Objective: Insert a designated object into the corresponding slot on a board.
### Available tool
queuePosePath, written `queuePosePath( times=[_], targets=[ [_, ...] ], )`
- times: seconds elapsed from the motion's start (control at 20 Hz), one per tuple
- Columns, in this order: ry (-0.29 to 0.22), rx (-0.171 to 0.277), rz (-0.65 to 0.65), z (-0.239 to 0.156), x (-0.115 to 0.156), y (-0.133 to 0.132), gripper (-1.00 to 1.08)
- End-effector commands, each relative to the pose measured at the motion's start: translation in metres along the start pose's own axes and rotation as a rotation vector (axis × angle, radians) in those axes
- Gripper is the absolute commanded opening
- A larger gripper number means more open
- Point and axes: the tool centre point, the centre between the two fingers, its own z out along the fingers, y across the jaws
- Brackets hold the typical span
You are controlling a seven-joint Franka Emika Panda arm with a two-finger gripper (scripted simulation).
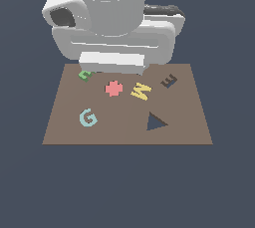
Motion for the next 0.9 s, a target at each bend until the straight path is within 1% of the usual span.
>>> queuePosePath(
  times=[0.0,0.2,0.4,0.65,0.85],
  targets=[
    [0.0,0.0,0.0,0.0,0.0,0.0,1.0],
    [0.0,-0.001,0.017,0.004,-0.002,0.005,1.0],
    [-0.001,-0.002,0.066,0.016,-0.008,0.02,1.0],
    [-0.003,-0.006,0.173,0.041,-0.024,0.051,1.0],
    [-0.006,-0.01,0.288,0.068,-0.045,0.082,1.0]
  ],
)
